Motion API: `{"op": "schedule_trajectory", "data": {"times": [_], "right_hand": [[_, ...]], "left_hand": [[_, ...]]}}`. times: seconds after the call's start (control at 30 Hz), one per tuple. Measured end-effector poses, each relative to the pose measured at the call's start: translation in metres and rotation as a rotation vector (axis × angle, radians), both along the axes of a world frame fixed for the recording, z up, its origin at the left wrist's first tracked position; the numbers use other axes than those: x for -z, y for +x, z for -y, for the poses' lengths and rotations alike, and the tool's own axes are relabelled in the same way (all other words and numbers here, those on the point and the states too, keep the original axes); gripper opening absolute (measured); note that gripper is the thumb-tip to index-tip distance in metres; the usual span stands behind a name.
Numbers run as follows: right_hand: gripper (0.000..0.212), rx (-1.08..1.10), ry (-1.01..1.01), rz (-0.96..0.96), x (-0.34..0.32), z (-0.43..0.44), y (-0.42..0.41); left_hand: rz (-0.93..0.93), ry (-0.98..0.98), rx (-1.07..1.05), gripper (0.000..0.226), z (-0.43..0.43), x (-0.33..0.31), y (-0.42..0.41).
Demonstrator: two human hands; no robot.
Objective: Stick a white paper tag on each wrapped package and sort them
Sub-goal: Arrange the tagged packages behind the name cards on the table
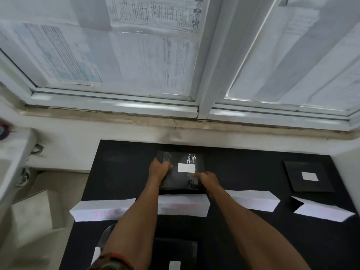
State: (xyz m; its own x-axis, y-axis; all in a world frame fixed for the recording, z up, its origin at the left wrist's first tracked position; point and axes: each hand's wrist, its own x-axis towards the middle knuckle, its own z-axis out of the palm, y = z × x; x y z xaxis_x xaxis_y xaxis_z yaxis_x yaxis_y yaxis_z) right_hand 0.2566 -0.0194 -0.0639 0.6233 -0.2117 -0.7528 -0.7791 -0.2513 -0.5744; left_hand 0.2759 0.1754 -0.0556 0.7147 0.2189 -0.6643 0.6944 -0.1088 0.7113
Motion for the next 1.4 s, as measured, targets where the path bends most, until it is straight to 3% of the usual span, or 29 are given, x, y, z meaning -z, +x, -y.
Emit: {"op": "schedule_trajectory", "data": {"times": [0.13,0.27,0.47,0.6,0.73,0.9,1.0,1.03,1.17,1.2,1.3,1.4], "right_hand": [[0.048,-0.068,0.012,0.005,-0.006,-0.025,0.014],[0.039,-0.148,0.106,-0.045,-0.009,-0.074,0.026],[0.044,-0.243,0.160,-0.085,0.004,-0.162,0.029],[0.046,-0.288,0.150,-0.072,0.011,-0.194,0.023],[0.058,-0.342,0.107,-0.044,0.009,-0.197,0.014],[0.042,-0.465,-0.044,0.262,-0.020,-0.184,-0.024],[0.013,-0.587,-0.031,0.399,-0.042,-0.181,-0.059],[0.018,-0.667,-0.026,0.392,-0.046,-0.181,-0.073],[0.073,-1.014,-0.166,0.259,-0.042,-0.173,-0.134],[0.079,-1.081,-0.188,0.216,-0.040,-0.169,-0.150],[0.073,-1.101,-0.233,0.170,-0.027,-0.151,-0.187],[0.065,-0.990,-0.268,0.264,-0.023,-0.139,-0.211]], "left_hand": [[0.041,0.017,-0.072,0.023,-0.020,-0.018,0.010],[0.018,0.120,-0.143,0.045,-0.071,-0.017,0.020],[-0.039,0.236,-0.193,0.038,-0.156,0.003,0.011],[-0.082,0.190,-0.196,0.074,-0.191,0.019,0.005],[-0.084,0.144,-0.202,0.066,-0.189,0.011,-0.005],[-0.019,0.114,-0.176,0.105,-0.189,-0.001,-0.030],[0.035,0.131,-0.179,0.100,-0.181,-0.013,-0.053],[0.049,0.151,-0.192,0.098,-0.172,-0.030,-0.064],[0.132,0.234,-0.238,0.078,-0.151,-0.051,-0.116],[0.162,0.250,-0.260,0.075,-0.145,-0.056,-0.134],[0.223,0.291,-0.323,0.063,-0.123,-0.065,-0.183],[0.208,0.328,-0.365,0.057,-0.104,-0.068,-0.234]]}}
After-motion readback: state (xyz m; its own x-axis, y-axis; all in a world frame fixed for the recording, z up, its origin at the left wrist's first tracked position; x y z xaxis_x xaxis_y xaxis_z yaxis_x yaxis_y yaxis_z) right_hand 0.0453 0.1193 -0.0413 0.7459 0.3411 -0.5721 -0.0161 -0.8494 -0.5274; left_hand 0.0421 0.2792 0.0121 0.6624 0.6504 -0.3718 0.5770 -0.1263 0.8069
